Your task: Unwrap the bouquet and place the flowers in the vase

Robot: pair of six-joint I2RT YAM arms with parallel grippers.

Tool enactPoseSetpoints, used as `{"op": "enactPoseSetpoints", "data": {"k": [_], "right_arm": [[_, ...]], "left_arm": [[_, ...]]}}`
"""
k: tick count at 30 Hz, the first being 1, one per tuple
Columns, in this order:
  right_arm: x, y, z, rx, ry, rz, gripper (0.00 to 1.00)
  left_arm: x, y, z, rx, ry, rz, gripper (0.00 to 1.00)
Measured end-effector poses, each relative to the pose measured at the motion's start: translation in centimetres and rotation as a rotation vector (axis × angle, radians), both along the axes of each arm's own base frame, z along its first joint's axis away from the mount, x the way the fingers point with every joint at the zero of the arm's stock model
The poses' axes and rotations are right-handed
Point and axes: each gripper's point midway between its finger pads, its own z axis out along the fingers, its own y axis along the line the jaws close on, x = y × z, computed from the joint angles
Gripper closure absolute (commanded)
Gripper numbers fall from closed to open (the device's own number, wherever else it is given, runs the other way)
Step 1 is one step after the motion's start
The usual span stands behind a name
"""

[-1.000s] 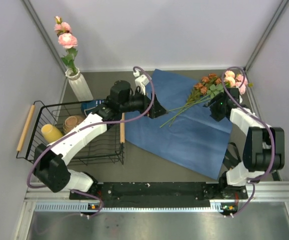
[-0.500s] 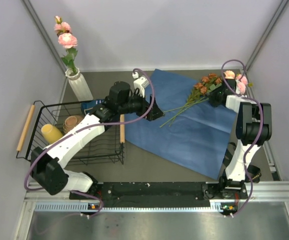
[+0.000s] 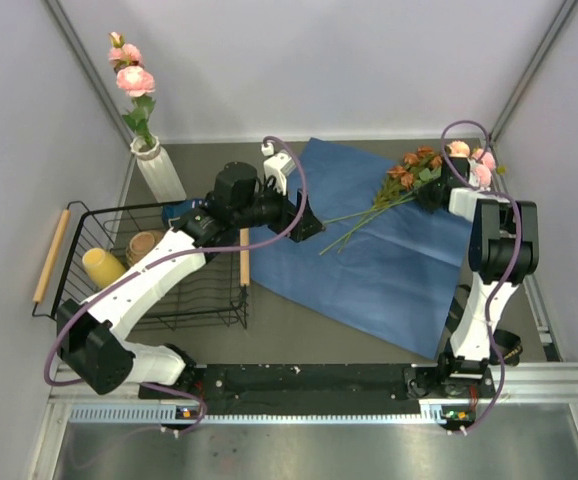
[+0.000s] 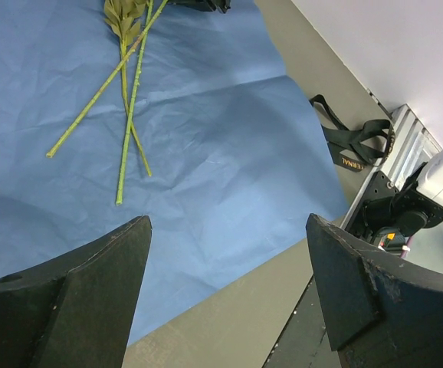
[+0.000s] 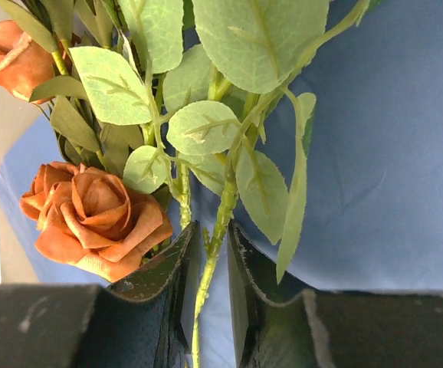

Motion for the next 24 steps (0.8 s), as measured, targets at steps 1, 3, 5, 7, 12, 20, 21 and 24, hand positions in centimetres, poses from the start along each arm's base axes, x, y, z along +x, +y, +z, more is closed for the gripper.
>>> {"op": "enactPoseSetpoints", "data": {"k": [1, 3, 5, 7, 12, 20, 21, 24], "right_arm": [[0.0, 0.0, -0.2, 0.001, 0.006, 0.0, 0.8], [0.1, 0.0, -0.3, 0.001, 0.004, 0.0, 0.81], [0.2, 0.0, -0.2, 0.0, 0.003, -0.001, 0.81], [0.3, 0.0, -0.2, 0.0, 0.003, -0.001, 0.94], [0.4, 0.0, 0.0, 0.006, 0.006, 0.0, 1.0], [-1.5, 0.1, 7.5, -0.025, -0.082, 0.024, 1.0], [-2.0, 0.1, 9.3, -0.034, -0.115, 0.029, 1.0], [-3.8, 0.2, 17.3, -0.085, -0.29, 0.053, 1.0]], "left_arm": [[0.0, 0.0, 0.0, 0.001, -0.001, 0.003, 0.12], [0.1, 0.1, -0.1, 0.005, 0.001, 0.006, 0.12], [0.0, 0.1, -0.2, 0.007, 0.004, 0.006, 0.13], [0.0, 0.2, -0.3, 0.01, 0.008, 0.007, 0.12], [-0.2, 0.3, -0.2, 0.012, 0.012, 0.008, 0.12], [0.1, 1.0, 2.0, 0.018, -0.03, 0.022, 0.07], [0.3, 1.1, 2.8, 0.007, -0.041, 0.02, 0.07], [1.0, 1.5, 5.4, -0.044, -0.077, 0.023, 0.07]]}}
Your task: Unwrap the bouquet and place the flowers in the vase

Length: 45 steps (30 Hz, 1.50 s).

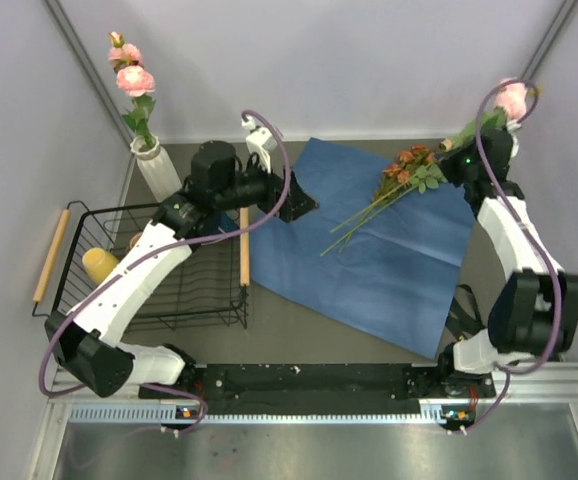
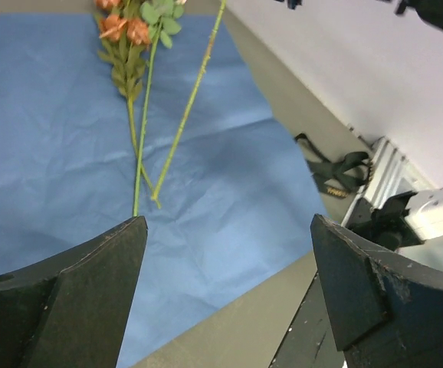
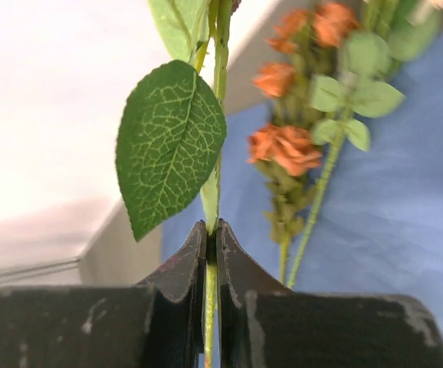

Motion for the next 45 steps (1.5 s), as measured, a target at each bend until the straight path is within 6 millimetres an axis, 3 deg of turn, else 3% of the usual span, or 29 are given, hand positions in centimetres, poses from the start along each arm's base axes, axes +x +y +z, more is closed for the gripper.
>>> {"op": "enactPoseSetpoints", "data": {"k": [3, 7, 11, 15, 17, 20, 28, 40, 41, 45], "right_arm": [[-2.3, 0.9, 6.3, -0.056, -0.173, 0.075, 1.0], [-5.4, 4.7, 11.1, -0.128, -0.387, 0.308, 1.0], [-9.7, 12.9, 13.1, -0.183, -0.553, 0.648, 1.0], [-16.3, 21.9, 14.7, -0.181, -0.697, 1.002, 1.0], [-18.6, 23.8, 15.5, -0.163, -0.755, 1.095, 1.0], [-21.0, 25.4, 16.4, -0.128, -0.822, 1.183, 1.0], [-24.0, 27.3, 16.8, -0.054, -0.868, 1.315, 1.0], [-24.8, 27.5, 16.6, -0.044, -0.87, 1.357, 1.0], [-24.8, 27.5, 16.6, -0.044, -0.869, 1.359, 1.0], [-24.8, 27.5, 16.2, -0.048, -0.854, 1.365, 1.0]], "left_arm": [[0.3, 0.0, 1.9, -0.075, 0.001, -0.025, 0.1], [0.4, -0.5, 4.1, -0.22, 0.07, -0.102, 0.14], [1.0, -0.8, 6.9, -0.389, 0.121, -0.199, 0.19], [0.3, -1.3, 8.0, -0.446, 0.157, -0.28, 0.24], [-0.4, -1.7, 8.3, -0.454, 0.167, -0.312, 0.26], [-1.3, -2.3, 8.3, -0.451, 0.169, -0.343, 0.32], [-2.7, -3.6, 8.1, -0.437, 0.167, -0.385, 0.44], [-3.2, -4.0, 9.4, -0.48, 0.153, -0.403, 0.61], [-3.3, -4.1, 9.5, -0.483, 0.153, -0.408, 0.71], [-3.4, -4.3, 9.6, -0.49, 0.157, -0.418, 0.74]]}}
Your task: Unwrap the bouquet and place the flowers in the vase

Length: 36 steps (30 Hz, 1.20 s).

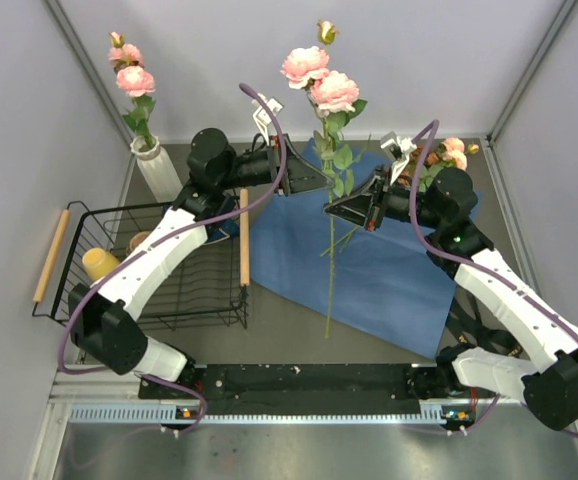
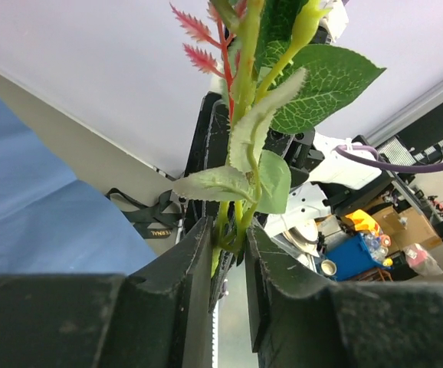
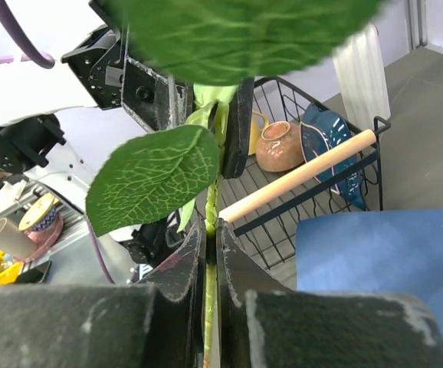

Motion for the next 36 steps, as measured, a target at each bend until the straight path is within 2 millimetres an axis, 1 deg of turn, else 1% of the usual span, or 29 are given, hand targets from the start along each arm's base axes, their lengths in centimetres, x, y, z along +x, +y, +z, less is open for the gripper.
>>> {"op": "enactPoseSetpoints", "data": {"k": [3, 5, 6, 7, 8, 9, 11, 12, 14, 15, 17, 19, 21, 23, 26, 29, 30, 33, 35, 36], "right_arm": [[0.0, 0.1, -0.1, -0.005, -0.003, 0.002, 1.0], [-0.1, 0.1, -0.1, -0.008, -0.008, 0.004, 1.0], [-0.1, 0.1, -0.2, -0.009, -0.008, 0.002, 0.97], [0.0, 0.1, -0.2, -0.011, -0.007, 0.0, 0.89], [0.1, 0.1, -0.3, -0.013, -0.007, -0.003, 0.78], [0.2, 0.1, -0.4, -0.016, -0.003, -0.008, 0.49], [0.3, 0.1, -0.6, -0.027, 0.012, -0.014, 0.28], [0.5, 0.1, -0.9, -0.041, 0.019, -0.027, 0.15], [1.1, -0.1, -1.6, -0.072, 0.049, -0.073, 0.04], [1.6, -0.2, -1.9, -0.088, 0.064, -0.106, 0.01], [2.6, -0.9, -2.6, -0.122, 0.093, -0.185, 0.01], [3.1, -1.8, -3.3, -0.156, 0.112, -0.258, 0.01], [3.5, -3.0, -3.9, -0.188, 0.123, -0.334, 0.01], [3.5, -4.0, -3.9, -0.205, 0.118, -0.388, 0.01], [3.7, -5.2, -3.8, -0.222, 0.113, -0.446, 0.01], [3.8, -5.6, -4.4, -0.241, 0.125, -0.467, 0.01], [3.8, -5.7, -4.6, -0.248, 0.133, -0.471, 0.01], [3.8, -5.8, -4.9, -0.257, 0.143, -0.473, 0.01], [3.8, -5.8, -5.0, -0.26, 0.146, -0.477, 0.01], [3.8, -5.8, -5.0, -0.261, 0.146, -0.478, 0.01]], "left_arm": [[0.0, 0.0, -0.1, 0.002, 0.002, 0.001, 1.0], [0.2, 0.0, -0.2, 0.003, 0.004, 0.007, 1.0], [0.2, 0.0, -0.2, 0.003, 0.006, 0.009, 1.0], [0.3, 0.0, -0.3, 0.003, 0.006, 0.012, 1.0], [0.3, 0.0, -0.3, 0.004, 0.007, 0.015, 1.0], [0.4, -0.1, -0.4, 0.006, 0.005, 0.021, 1.0], [0.7, -0.1, -0.6, 0.012, 0.005, 0.037, 1.0], [0.8, -0.1, -0.7, 0.017, -0.003, 0.048, 1.0], [1.2, 0.2, -0.9, 0.038, -0.02, 0.097, 1.0], [1.5, 0.5, -0.7, 0.049, -0.049, 0.133, 1.0], [2.0, 1.4, -0.1, 0.077, -0.113, 0.235, 1.0], [2.4, 2.9, 1.4, 0.089, -0.211, 0.348, 1.0], [2.3, 5.2, 3.9, 0.085, -0.343, 0.485, 1.0], [1.9, 7.6, 6.7, 0.069, -0.463, 0.612, 1.0], [1.7, 12.4, 11.4, 0.039, -0.642, 0.879, 1.0], [2.4, 17.1, 15.3, 0.038, -0.763, 1.151, 1.0], [2.7, 19.2, 16.7, 0.043, -0.796, 1.267, 1.0], [4.2, 23.7, 18.7, 0.086, -0.831, 1.492, 1.0], [5.2, 27.0, 19.4, 0.128, -0.836, 1.64, 1.0], [5.8, 28.4, 19.5, 0.155, -0.831, 1.7, 1.0]]}}
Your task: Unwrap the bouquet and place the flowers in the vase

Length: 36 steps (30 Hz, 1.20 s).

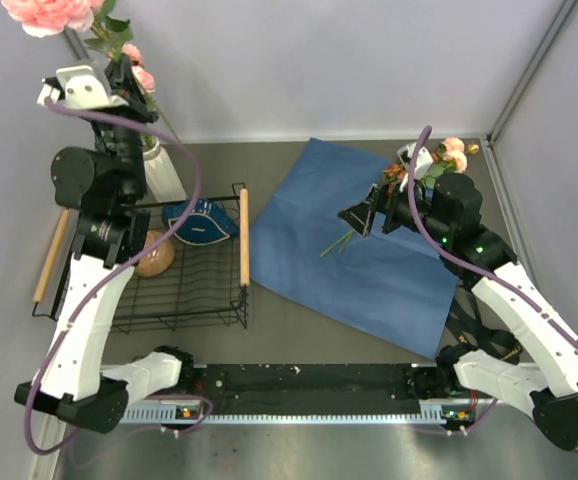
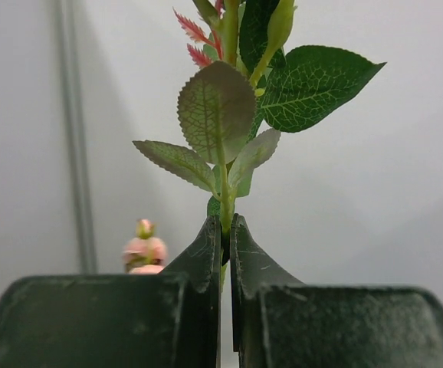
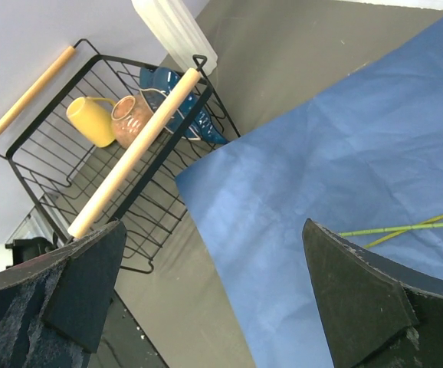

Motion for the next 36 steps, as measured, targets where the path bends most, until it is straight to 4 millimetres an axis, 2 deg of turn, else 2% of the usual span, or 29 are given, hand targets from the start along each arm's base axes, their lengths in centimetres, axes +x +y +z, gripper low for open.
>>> {"op": "enactPoseSetpoints", "data": {"k": [3, 6, 12, 22, 36], "right_arm": [[0.1, -0.1, -0.1, -0.002, 0.001, -0.004, 0.01], [0.1, -0.1, -0.2, -0.004, 0.005, -0.006, 0.01], [0.1, -0.3, -0.3, -0.006, 0.01, -0.009, 0.01], [0.0, -0.3, -0.6, -0.012, 0.022, -0.009, 0.01], [-0.2, -0.5, -1.3, -0.019, 0.035, -0.01, 0.01]], "left_arm": [[2.0, 3.0, -0.7, -0.003, 0.029, 0.138, 1.0], [3.6, 5.2, -1.7, 0.004, 0.061, 0.237, 1.0], [4.2, 7.3, -1.9, 0.01, 0.061, 0.325, 1.0], [3.7, 8.5, -0.1, 0.009, -0.015, 0.371, 1.0], [5.4, 9.0, -0.8, -0.011, -0.04, 0.398, 1.0]]}}
